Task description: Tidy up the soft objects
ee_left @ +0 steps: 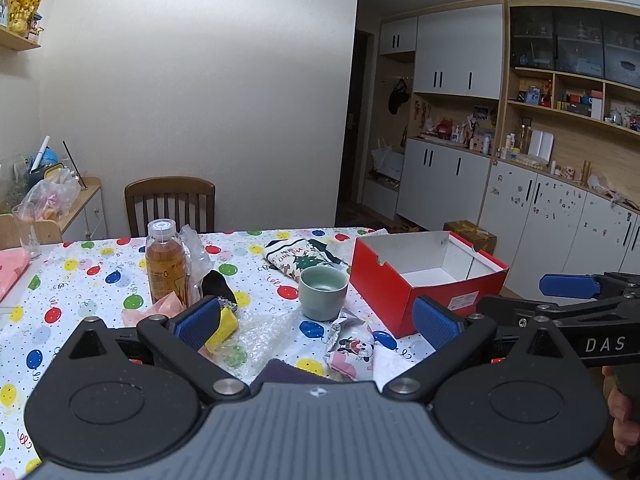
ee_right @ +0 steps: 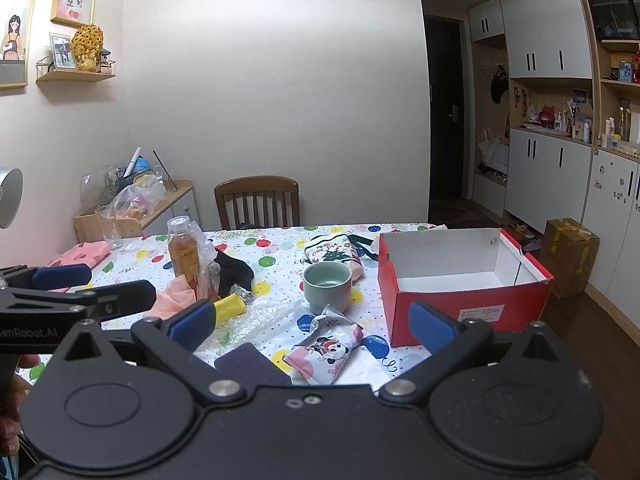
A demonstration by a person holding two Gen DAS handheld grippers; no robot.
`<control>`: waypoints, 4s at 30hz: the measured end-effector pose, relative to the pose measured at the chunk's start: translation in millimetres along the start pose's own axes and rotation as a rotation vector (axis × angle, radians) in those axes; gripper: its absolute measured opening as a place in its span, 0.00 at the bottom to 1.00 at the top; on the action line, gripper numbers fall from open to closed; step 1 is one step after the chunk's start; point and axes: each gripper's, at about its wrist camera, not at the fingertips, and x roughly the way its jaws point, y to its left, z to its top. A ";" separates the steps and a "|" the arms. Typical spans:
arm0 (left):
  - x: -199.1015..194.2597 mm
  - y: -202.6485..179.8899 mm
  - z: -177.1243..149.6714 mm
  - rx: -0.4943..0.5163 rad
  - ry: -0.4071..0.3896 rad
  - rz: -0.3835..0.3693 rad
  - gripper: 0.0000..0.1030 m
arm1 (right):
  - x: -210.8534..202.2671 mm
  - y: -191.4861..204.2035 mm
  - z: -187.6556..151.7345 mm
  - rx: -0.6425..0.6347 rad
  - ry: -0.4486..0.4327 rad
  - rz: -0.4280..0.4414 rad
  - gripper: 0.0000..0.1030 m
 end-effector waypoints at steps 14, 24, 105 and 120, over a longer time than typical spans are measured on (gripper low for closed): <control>1.0 -0.5 2.1 0.008 -0.007 0.007 1.00 | 2.1 0.1 0.9 0.001 0.000 -0.007 1.00; -0.2 0.0 1.6 0.009 -0.022 0.006 1.00 | 2.9 -0.1 2.9 -0.001 -0.006 -0.008 1.00; 272.5 41.3 -71.9 -0.525 0.751 0.384 0.87 | 311.9 -54.4 -36.1 0.324 0.689 -0.076 0.80; 267.5 38.0 -72.6 -0.510 0.712 0.375 0.83 | 309.5 -51.3 -37.4 0.335 0.674 -0.027 0.54</control>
